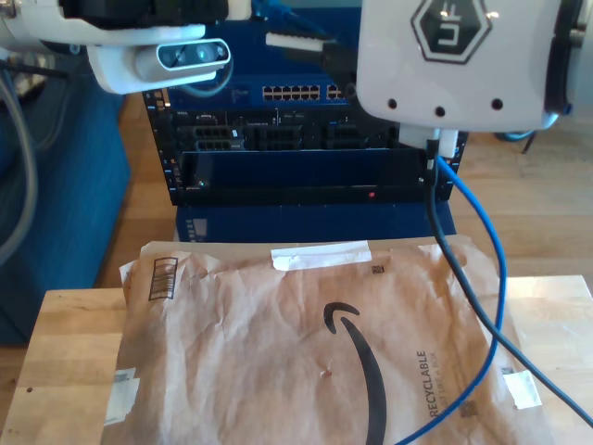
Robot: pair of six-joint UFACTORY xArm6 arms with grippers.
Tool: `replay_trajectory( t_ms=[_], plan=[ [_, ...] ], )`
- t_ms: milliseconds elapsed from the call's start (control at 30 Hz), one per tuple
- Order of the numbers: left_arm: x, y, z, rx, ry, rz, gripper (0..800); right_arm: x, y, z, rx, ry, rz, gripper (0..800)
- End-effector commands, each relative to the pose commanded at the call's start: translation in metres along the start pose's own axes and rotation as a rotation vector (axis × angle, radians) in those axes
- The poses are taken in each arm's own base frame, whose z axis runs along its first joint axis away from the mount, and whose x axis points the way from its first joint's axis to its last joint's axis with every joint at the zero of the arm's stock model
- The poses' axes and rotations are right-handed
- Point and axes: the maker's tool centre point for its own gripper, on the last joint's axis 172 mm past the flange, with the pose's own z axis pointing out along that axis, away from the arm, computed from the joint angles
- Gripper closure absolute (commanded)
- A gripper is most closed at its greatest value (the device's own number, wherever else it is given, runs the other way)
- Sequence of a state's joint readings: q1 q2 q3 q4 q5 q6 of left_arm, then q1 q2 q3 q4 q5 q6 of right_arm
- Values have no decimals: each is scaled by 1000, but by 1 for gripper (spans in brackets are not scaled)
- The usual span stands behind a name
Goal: Grab the cable and plug it in
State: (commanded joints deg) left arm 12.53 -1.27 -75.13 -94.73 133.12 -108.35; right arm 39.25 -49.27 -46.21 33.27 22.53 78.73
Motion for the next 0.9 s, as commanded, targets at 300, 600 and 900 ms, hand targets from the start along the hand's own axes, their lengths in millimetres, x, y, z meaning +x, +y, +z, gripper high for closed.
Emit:
replay_trajectory(
  t_ms=[300, 600, 900],
  plan=[
    [0, 0, 0, 0, 0, 0, 779, -1, 0, 0, 0, -2, 1, 573],
    [-1, 0, 0, 0, 2, 2, 779, -1, 0, 0, 0, -2, 3, 612],
    [0, -2, 1, 4, 5, 3, 702, -1, 0, 0, 1, -2, 3, 736]
  ],
)
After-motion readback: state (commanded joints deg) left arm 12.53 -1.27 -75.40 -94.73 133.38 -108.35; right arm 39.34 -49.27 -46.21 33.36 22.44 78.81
